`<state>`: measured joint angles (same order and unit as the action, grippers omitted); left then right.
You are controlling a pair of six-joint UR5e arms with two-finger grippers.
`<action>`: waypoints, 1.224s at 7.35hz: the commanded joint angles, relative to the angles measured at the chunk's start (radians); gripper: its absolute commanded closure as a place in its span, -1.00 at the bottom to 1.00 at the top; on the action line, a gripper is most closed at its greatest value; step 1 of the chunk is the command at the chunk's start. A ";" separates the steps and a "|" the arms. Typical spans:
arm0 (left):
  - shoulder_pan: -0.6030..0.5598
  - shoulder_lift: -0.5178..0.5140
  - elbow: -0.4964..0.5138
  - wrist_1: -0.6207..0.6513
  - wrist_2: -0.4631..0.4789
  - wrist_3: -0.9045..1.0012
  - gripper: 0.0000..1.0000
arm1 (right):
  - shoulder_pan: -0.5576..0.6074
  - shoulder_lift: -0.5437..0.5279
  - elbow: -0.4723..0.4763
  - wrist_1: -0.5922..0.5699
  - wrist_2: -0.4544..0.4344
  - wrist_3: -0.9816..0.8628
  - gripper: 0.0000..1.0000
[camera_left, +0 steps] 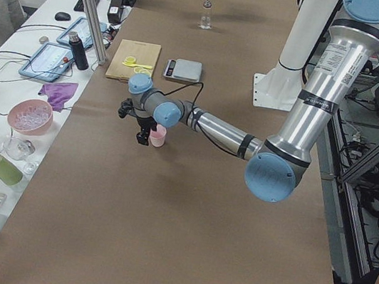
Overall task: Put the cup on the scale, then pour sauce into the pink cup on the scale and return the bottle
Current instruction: 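Move the left gripper down to the pink cup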
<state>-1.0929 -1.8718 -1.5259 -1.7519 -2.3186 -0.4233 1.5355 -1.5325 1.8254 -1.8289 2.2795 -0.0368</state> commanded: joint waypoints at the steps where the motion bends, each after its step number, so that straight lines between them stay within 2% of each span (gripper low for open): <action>1: 0.028 -0.006 0.006 -0.024 0.001 -0.062 -0.64 | 0.000 0.000 0.000 -0.001 0.000 0.000 -1.00; 3: 0.042 -0.004 0.039 -0.105 0.005 -0.114 -0.63 | 0.000 0.002 0.000 -0.001 -0.002 0.000 -1.00; 4: 0.048 -0.004 0.041 -0.107 0.005 -0.117 -0.53 | 0.000 0.002 0.000 -0.001 -0.002 0.000 -1.00; 6: 0.050 -0.003 0.040 -0.109 0.005 -0.117 -0.03 | 0.000 0.005 0.000 -0.001 -0.002 0.000 -1.00; 9: 0.068 -0.006 0.041 -0.107 0.007 -0.115 0.04 | 0.000 0.008 0.000 -0.003 -0.002 0.001 -1.00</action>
<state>-1.0343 -1.8764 -1.4854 -1.8593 -2.3129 -0.5396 1.5355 -1.5257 1.8254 -1.8314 2.2780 -0.0361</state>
